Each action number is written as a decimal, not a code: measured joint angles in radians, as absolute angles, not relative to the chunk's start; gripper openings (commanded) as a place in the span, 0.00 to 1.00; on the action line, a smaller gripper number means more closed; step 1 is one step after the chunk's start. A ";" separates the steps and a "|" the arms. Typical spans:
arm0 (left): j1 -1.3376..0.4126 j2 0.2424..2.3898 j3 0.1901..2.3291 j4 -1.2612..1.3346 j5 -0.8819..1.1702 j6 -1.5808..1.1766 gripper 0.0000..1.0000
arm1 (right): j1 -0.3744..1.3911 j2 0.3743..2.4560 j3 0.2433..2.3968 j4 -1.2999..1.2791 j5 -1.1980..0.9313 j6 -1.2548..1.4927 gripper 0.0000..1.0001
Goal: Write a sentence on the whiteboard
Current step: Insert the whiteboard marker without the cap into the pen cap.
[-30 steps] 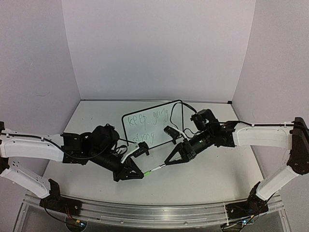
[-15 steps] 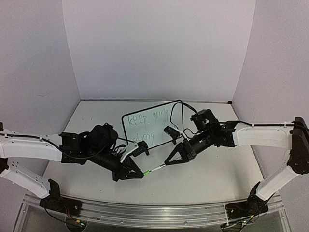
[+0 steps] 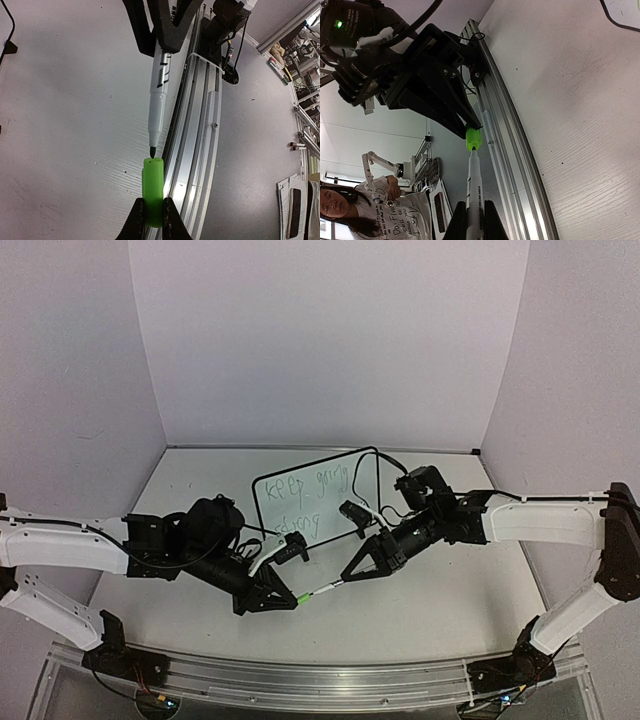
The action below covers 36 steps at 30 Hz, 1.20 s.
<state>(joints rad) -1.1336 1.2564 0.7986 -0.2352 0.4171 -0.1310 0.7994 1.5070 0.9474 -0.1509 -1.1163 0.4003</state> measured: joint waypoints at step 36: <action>-1.134 1.316 0.877 -0.244 0.453 -0.084 0.00 | 0.813 1.513 0.961 -0.152 -1.142 0.393 0.00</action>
<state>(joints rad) -1.1336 1.3160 0.8765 -0.2435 0.4525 -0.0845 0.8126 1.5134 0.9607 -0.1516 -1.1419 0.3931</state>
